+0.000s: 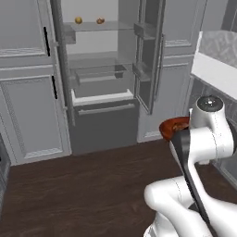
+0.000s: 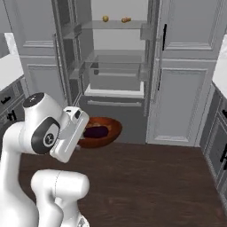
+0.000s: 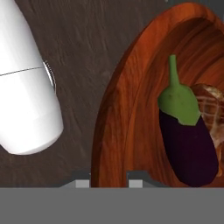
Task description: Pick the chicken drumstick and eggplant from their plates and place them in the bowl. Then put the bowl in the fridge.
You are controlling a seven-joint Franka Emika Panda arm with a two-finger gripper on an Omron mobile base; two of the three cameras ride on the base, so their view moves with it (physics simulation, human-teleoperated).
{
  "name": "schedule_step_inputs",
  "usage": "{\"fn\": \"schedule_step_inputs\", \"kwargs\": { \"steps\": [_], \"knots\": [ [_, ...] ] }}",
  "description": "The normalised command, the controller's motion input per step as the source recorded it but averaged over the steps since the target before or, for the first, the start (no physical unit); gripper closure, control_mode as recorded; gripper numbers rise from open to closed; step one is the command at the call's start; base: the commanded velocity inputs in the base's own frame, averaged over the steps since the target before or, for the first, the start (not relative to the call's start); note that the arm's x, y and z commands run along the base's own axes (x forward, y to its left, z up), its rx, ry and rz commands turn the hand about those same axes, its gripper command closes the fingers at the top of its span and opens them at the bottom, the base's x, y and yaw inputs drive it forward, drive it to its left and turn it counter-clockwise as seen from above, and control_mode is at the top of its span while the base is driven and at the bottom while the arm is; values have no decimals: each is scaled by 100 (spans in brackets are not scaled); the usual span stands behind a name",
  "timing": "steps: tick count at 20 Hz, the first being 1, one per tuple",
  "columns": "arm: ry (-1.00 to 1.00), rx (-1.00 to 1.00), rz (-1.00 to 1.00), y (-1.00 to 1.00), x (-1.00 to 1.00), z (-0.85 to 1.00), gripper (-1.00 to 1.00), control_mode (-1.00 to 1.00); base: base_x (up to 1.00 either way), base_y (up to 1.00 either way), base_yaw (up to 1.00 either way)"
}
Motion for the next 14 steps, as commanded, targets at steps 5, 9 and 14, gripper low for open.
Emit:
{"fn": "schedule_step_inputs", "kwargs": {
  "steps": [5,9,14],
  "knots": [
    [0,0,0,0,0,0,100,100,100,1,16],
    [0,0,0,0,0,0,100,100,100,21,4],
    [0,0,0,0,0,0,100,100,100,23,10]
  ]
}}
